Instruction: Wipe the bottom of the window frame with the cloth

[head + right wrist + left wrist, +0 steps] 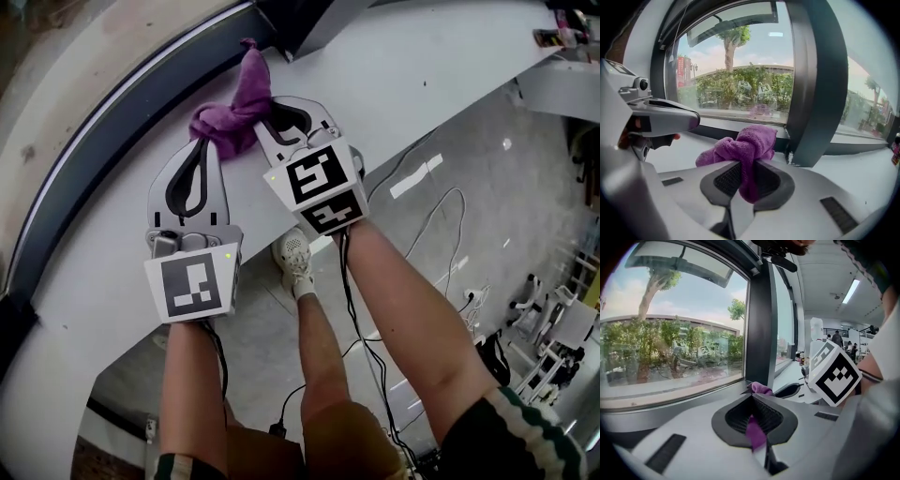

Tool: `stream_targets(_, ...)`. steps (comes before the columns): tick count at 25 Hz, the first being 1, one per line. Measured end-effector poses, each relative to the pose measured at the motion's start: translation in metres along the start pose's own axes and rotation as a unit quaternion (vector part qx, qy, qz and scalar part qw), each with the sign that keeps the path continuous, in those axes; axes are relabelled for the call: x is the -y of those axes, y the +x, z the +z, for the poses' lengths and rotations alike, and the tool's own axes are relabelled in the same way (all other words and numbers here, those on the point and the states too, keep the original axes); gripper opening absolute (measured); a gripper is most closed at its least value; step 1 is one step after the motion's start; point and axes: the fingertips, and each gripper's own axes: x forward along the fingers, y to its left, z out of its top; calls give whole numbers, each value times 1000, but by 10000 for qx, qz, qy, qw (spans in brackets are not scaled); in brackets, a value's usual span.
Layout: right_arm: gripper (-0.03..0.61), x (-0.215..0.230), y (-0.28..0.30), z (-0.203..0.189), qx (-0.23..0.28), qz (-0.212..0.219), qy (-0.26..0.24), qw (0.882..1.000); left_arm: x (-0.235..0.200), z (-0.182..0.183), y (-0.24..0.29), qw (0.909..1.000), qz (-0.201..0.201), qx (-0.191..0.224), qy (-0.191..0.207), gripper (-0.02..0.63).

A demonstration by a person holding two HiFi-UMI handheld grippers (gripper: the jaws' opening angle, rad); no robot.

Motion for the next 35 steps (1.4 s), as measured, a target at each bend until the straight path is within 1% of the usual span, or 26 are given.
stream_targets(7,67,42,-14,-14,-47,-438,-12,9990,28,1,19,9998,-200,-9,42,6)
stream_targets(9,67,48,-16,-16,-62,-477,-33,9988,33,1,23,9997,-220,5,51,6)
stream_targets(14,67,47,-15,-26,-136,-388,-61,9991,43,-1,29,9995,-291,-10,76,6)
stream_targets(17,67,42,-17,-40,-261,-332,-57,9991,47,-4,28,9994,-332,-46,61,6)
stream_targets(23,67,25,-25,-66,-550,-234,-209,9980,46,-19,24,9993,-317,-197,-13,6)
stream_targets(28,67,6,-35,-89,-811,-88,-545,9952,49,-30,16,9992,-296,-279,-42,6)
stream_targets(33,67,-4,-46,-97,-984,91,-855,9914,50,-30,12,9991,-321,-267,-56,6)
stream_targets(35,67,-7,-46,-99,-1028,147,-867,9908,51,-33,12,9989,-350,-301,-33,6)
